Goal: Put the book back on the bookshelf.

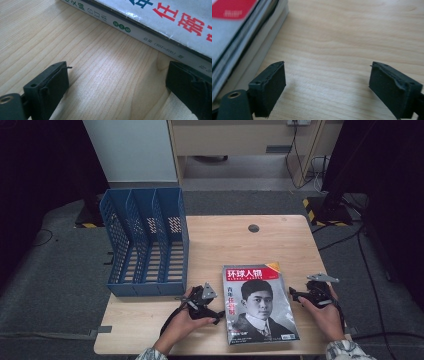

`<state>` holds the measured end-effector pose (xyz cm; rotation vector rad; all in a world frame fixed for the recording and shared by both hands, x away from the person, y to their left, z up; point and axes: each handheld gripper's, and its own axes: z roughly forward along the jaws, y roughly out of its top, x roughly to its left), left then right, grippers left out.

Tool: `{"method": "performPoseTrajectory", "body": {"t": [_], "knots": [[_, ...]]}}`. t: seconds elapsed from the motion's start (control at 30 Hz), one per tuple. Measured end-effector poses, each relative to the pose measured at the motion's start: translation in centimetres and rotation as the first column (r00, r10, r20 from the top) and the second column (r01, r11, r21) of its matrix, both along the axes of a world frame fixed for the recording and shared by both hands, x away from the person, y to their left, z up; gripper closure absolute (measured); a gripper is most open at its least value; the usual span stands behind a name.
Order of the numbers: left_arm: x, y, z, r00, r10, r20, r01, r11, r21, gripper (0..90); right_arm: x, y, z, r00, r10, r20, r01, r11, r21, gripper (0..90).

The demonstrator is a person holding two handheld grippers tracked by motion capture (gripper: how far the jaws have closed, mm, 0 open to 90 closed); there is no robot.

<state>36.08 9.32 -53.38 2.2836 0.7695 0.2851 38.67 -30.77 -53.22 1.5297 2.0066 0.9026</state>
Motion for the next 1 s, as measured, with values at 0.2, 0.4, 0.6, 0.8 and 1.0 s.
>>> {"method": "performPoseTrajectory", "body": {"t": [0.2, 0.4, 0.6, 0.8, 1.0], "knots": [[0.0, 0.2, 0.3, 0.9997, 0.014, -0.021, -0.014, 0.9997, 0.021, 4.9, -1.0, -1.0, 1.7, 0.9983, -0.009, 0.057, 0.006, 0.9989, 0.047, 16.6], [0.1, 1.7, 1.4, 0.9902, 0.124, -0.066, -0.126, 0.9916, -0.030, 14.8, -2.6, -0.8, 3.3, 0.9874, 0.113, 0.111, -0.129, 0.9811, 0.144, 17.4], [-1.0, 2.4, 3.3, 0.9820, 0.173, -0.076, -0.182, 0.9729, -0.142, 23.1, -2.6, 1.6, 3.4, 0.9573, 0.266, 0.113, -0.282, 0.9441, 0.170, 26.2], [-1.8, 0.6, 3.9, 0.9914, 0.116, -0.060, -0.126, 0.9750, -0.184, 20.2, -2.7, 3.3, 2.9, 0.9405, 0.332, 0.074, -0.339, 0.9264, 0.163, 27.1], [-2.4, -1.1, 3.5, 0.9952, 0.068, -0.071, -0.078, 0.9854, -0.152, 22.8, -2.3, 3.9, 2.3, 0.9307, 0.363, 0.048, -0.365, 0.9138, 0.178, 25.6]]}}
